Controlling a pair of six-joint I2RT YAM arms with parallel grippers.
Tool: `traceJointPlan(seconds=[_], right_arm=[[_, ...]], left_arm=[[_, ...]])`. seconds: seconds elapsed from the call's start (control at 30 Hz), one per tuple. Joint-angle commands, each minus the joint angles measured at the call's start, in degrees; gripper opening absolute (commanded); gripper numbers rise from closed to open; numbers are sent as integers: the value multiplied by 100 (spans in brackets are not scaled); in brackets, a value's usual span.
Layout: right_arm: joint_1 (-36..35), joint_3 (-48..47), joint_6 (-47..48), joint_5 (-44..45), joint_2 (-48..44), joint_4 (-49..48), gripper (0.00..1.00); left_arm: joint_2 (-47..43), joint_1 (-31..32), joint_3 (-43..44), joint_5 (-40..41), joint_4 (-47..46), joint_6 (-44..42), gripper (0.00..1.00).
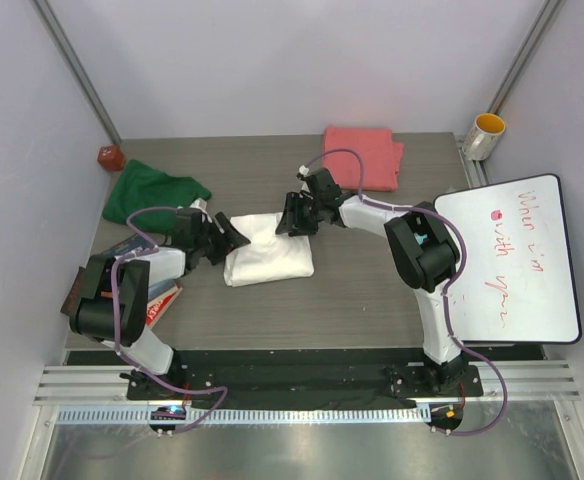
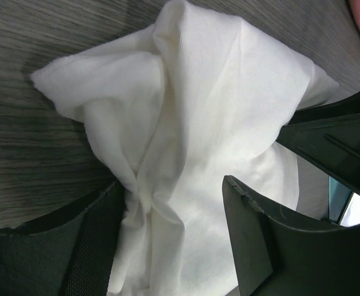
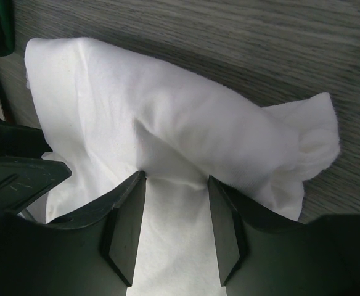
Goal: Fold and stack the t-shirts
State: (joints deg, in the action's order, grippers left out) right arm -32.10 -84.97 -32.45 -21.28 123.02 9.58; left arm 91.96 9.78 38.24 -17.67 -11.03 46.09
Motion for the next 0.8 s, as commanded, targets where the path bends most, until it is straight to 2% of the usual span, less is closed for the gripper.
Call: traceJointPlan(seconds=[0.0, 0.13, 0.37, 0.4, 0.43, 0.53, 0.77], right_arm=[[-86, -2, 54, 98, 292, 422, 51], [-95, -20, -33, 36, 328, 343, 51], [-113, -20, -34, 54, 310, 325, 51], [-113, -20, -34, 54, 301, 333, 51], [-113, -20, -34, 62, 301, 334, 51], [-113, -2, -7, 97, 266, 334, 51], [-104, 348, -25, 493, -102, 386, 51]], left_arm=[[243, 138, -344, 229, 892, -91, 65], [445, 366, -256, 290, 883, -82, 56], [779, 832, -18, 387, 874, 32, 52], [771, 859, -1, 396, 874, 49, 50], [736, 859, -9, 422, 892, 50, 40], [526, 859, 17, 694, 1094, -38, 22], [-90, 859, 245, 1336, 2086, -328, 16]])
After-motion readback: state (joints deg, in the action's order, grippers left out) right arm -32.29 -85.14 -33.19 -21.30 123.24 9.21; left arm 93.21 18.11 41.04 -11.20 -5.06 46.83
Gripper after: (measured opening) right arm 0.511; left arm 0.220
